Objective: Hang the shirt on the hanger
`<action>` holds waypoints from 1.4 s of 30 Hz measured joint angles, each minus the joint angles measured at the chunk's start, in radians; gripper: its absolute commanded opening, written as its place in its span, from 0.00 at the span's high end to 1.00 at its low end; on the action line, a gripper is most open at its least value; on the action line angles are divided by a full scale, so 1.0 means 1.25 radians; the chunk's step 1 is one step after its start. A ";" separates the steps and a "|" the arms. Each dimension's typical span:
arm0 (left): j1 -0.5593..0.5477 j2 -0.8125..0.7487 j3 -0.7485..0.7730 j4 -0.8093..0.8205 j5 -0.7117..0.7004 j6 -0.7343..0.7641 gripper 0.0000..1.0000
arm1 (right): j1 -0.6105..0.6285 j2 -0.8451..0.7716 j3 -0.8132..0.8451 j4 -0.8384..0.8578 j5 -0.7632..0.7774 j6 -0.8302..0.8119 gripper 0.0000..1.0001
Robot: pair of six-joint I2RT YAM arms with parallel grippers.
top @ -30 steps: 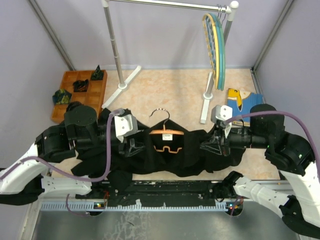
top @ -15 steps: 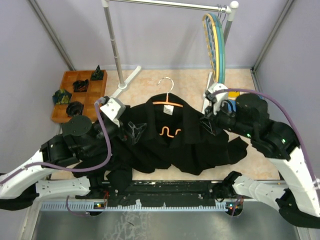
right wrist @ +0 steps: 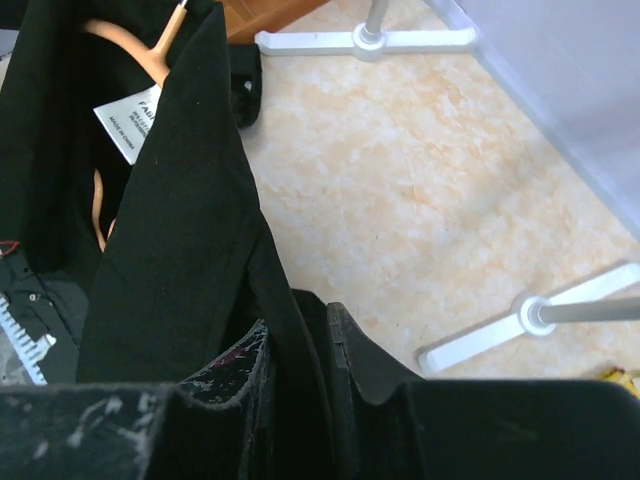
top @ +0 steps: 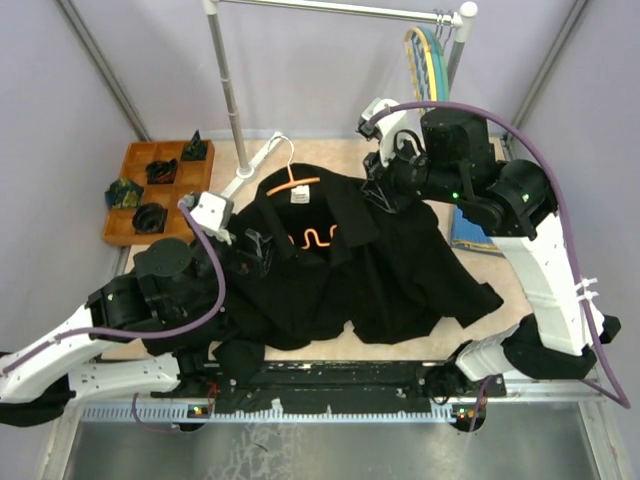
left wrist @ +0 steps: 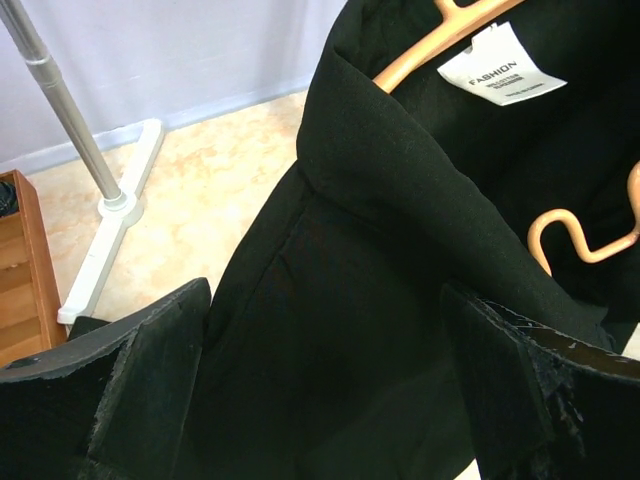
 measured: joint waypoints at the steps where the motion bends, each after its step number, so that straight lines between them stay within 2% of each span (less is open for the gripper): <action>1: 0.000 -0.005 0.001 -0.002 -0.001 0.001 0.01 | -0.001 0.000 -0.003 0.005 -0.015 -0.012 1.00; 4: -0.001 -0.023 0.005 -0.012 0.010 0.017 0.01 | -0.009 -0.054 -0.114 0.096 -0.062 -0.055 1.00; 7: -0.004 -0.034 0.023 -0.015 0.064 0.045 0.01 | -0.020 -0.193 -0.347 0.262 -0.095 -0.092 1.00; 9: -0.008 -0.033 0.044 -0.012 0.139 0.073 0.01 | -0.021 -0.302 -0.505 0.374 -0.105 -0.109 1.00; 12: -0.015 -0.027 0.077 -0.007 0.261 0.106 0.01 | -0.022 -0.442 -0.662 0.482 -0.108 -0.125 1.00; 17: -0.017 -0.011 0.137 -0.006 0.441 0.150 0.01 | -0.025 -0.533 -0.717 0.535 -0.086 -0.153 1.00; 22: -0.017 -0.007 0.156 -0.007 0.485 0.160 0.01 | -0.025 -0.540 -0.717 0.567 -0.021 -0.156 1.00; 26: -0.017 -0.006 0.156 -0.012 0.423 0.154 0.00 | -0.025 -0.470 -0.647 0.546 0.070 -0.148 1.00; 31: -0.017 -0.006 0.156 -0.016 0.335 0.129 0.00 | -0.025 -0.297 -0.395 0.517 0.166 -0.129 1.00; 42: -0.018 -0.023 0.120 -0.006 0.247 0.085 0.00 | -0.025 -0.093 0.050 0.498 0.191 -0.118 1.00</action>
